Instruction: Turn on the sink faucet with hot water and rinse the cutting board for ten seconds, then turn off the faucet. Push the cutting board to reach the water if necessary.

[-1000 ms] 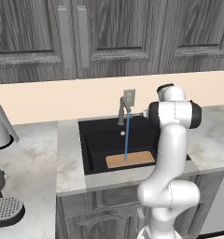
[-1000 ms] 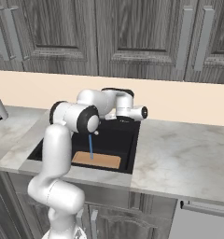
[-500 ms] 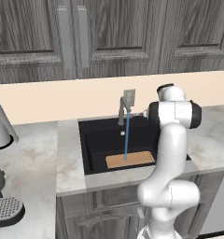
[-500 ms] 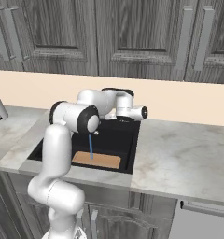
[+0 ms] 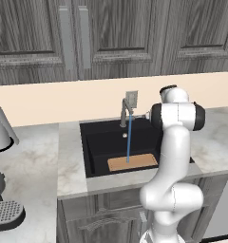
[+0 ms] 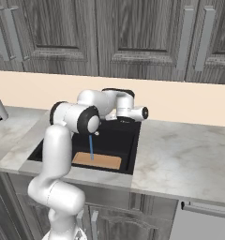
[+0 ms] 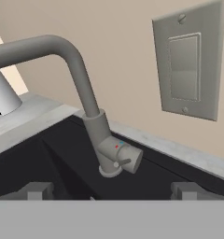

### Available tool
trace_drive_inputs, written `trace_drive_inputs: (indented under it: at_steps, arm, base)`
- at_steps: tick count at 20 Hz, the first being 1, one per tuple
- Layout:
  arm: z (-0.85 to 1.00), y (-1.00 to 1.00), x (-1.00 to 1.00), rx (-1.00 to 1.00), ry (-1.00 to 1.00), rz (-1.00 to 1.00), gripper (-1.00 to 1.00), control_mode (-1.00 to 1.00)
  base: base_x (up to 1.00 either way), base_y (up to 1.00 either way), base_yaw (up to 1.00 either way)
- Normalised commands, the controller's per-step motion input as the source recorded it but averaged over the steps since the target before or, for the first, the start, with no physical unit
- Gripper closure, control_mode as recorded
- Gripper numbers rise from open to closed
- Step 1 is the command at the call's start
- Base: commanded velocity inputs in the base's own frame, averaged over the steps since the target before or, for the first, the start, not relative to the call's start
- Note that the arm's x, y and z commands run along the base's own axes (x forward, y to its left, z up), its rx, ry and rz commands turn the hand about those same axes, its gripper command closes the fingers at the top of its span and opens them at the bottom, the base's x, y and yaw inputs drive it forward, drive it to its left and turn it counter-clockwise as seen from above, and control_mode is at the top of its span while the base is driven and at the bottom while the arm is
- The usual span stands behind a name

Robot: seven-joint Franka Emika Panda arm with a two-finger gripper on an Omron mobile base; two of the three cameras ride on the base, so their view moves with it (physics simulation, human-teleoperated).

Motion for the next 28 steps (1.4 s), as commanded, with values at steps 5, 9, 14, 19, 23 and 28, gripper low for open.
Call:
trace_drive_inputs:
  at_steps: [5, 9, 14, 19, 23, 28]
  arm:
    - [0.00, 0.00, 0.00, 0.00, 0.00, 0.00, -1.00, -1.00]
    - [0.00, 0.00, 0.00, 0.00, 0.00, 0.00, -1.00, -1.00]
    - [0.00, 0.00, 0.00, 0.00, 0.00, 0.00, -1.00, -1.00]
    - [0.00, 0.00, 0.00, 0.00, 0.00, 0.00, -1.00, -1.00]
    - [0.00, 0.00, 0.00, 0.00, 0.00, 0.00, -1.00, -1.00]
    - [0.00, 0.00, 0.00, 0.00, 0.00, 0.00, -1.00, -1.00]
  base:
    - [0.00, 0.00, 0.00]
    - [0.00, 0.00, 0.00]
    - [0.00, 0.00, 0.00]
    - [0.00, 0.00, 0.00]
    - [0.00, 0.00, 0.00]
    - [0.00, 0.00, 0.00]
